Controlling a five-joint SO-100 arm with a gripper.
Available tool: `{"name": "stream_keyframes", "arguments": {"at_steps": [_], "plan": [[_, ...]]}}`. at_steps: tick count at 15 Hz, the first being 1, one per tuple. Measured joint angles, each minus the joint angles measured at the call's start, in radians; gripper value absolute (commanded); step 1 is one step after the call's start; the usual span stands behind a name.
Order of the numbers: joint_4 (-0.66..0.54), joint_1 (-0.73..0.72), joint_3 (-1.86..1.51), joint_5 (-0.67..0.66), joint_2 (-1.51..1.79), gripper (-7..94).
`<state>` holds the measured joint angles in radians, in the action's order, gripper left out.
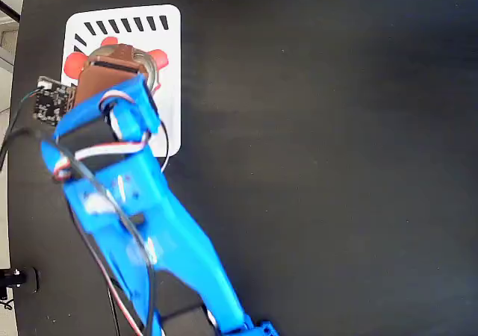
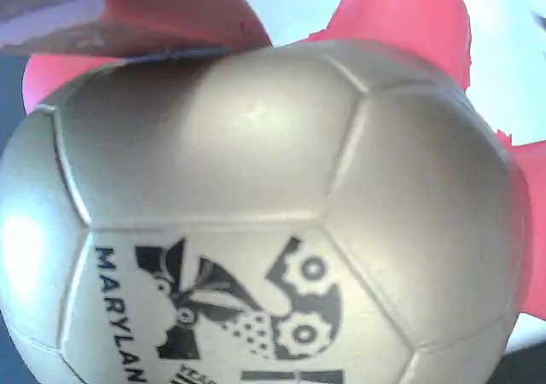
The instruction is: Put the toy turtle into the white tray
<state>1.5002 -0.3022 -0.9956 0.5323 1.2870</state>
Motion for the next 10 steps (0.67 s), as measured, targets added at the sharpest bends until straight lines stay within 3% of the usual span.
{"name": "stream_keyframes", "arguments": {"at_steps": [5, 10], "plan": [[0.000, 0.006, 0.094, -0.143, -0.190, -1], [0.014, -0.003, 0.192, -0.038, -0.344, -1]]}}
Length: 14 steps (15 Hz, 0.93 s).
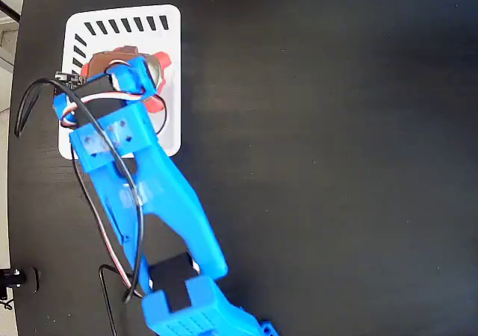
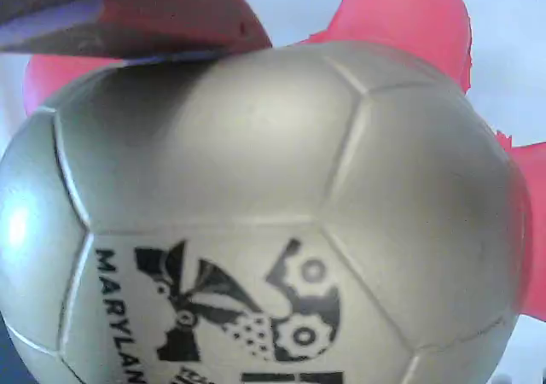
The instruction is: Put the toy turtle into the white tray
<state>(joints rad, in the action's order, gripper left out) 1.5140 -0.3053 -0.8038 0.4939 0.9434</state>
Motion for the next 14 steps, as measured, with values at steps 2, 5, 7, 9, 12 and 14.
{"name": "stream_keyframes", "arguments": {"at_steps": [2, 5, 7, 9, 12, 14], "plan": [[0.002, 0.002, 0.000, 0.029, -0.008, 8], [0.020, 0.002, 0.000, 0.041, -0.008, 47], [0.035, 0.002, 0.000, 0.038, -0.008, 58], [0.035, -0.012, 0.000, 0.041, -0.008, 59], [0.052, -0.021, 0.002, 0.041, -0.008, 59], [0.055, -0.021, 0.002, 0.048, -0.008, 54]]}}
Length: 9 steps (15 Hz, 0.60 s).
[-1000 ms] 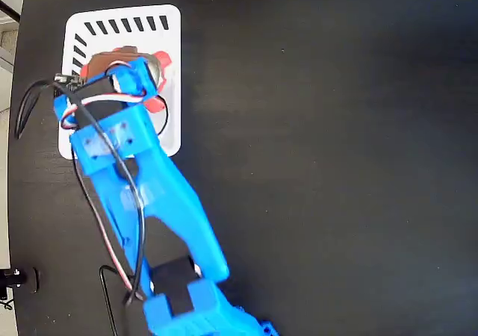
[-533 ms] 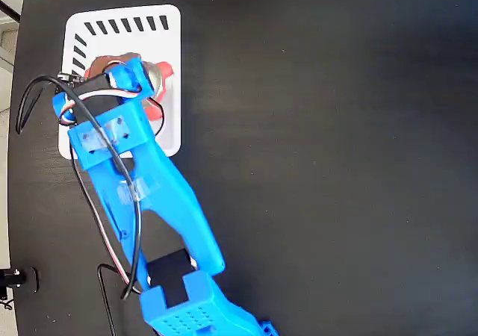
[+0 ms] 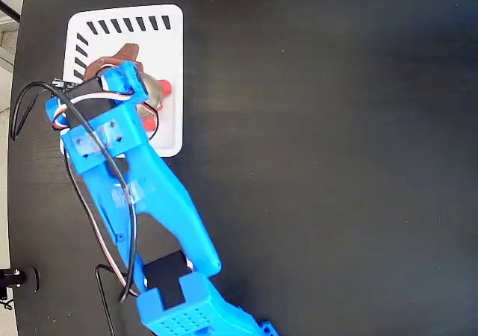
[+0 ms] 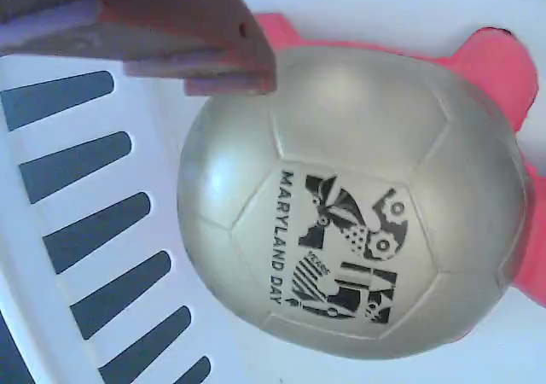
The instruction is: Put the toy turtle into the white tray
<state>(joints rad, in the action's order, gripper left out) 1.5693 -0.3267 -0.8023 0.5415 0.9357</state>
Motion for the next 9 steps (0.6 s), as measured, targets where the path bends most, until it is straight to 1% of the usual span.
{"name": "stream_keyframes", "arguments": {"at_steps": [1, 2, 3, 6, 8, 9], "plan": [[0.000, 0.000, 0.000, 0.009, 0.000, 38], [0.000, 0.000, 0.000, 0.011, 0.002, 7], [0.000, 0.000, 0.000, 0.008, 0.011, -1], [-0.018, 0.029, -0.060, -0.020, 0.149, -1], [-0.126, 0.051, -0.272, -0.089, 0.328, -1], [-0.199, 0.061, -0.419, -0.126, 0.437, -1]]}}
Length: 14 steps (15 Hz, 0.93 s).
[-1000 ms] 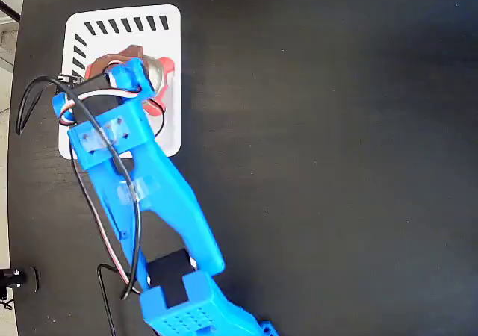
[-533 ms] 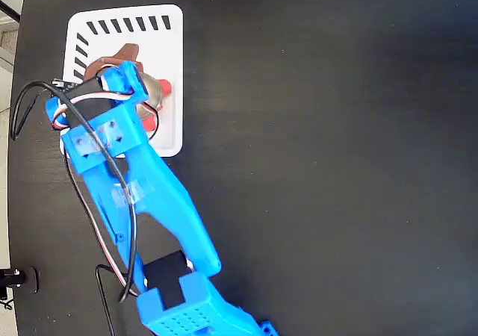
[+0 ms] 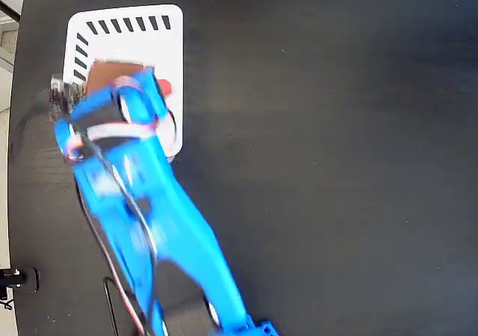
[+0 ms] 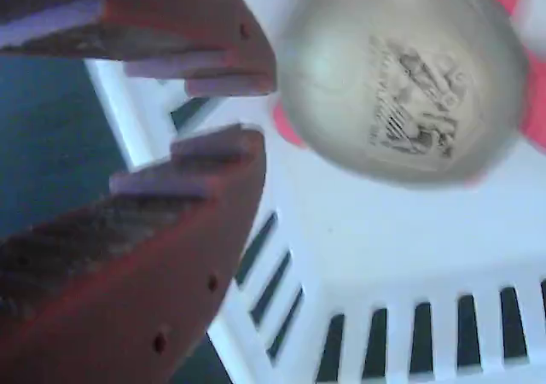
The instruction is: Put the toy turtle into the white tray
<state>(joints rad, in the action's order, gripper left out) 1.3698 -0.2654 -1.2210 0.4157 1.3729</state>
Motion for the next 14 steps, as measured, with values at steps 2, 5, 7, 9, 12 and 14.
{"name": "stream_keyframes", "arguments": {"at_steps": [2, 5, 7, 9, 12, 14], "plan": [[-0.146, 0.044, -0.304, -0.081, 0.268, -1], [-0.291, 0.071, -0.681, -0.179, 0.652, -1], [-0.316, 0.092, -0.896, -0.209, 0.848, -1], [-0.402, 0.161, -1.131, -0.258, 1.037, -1], [-0.503, 0.212, -1.425, -0.353, 1.310, -1], [-0.471, 0.242, -1.531, -0.377, 1.448, -1]]}}
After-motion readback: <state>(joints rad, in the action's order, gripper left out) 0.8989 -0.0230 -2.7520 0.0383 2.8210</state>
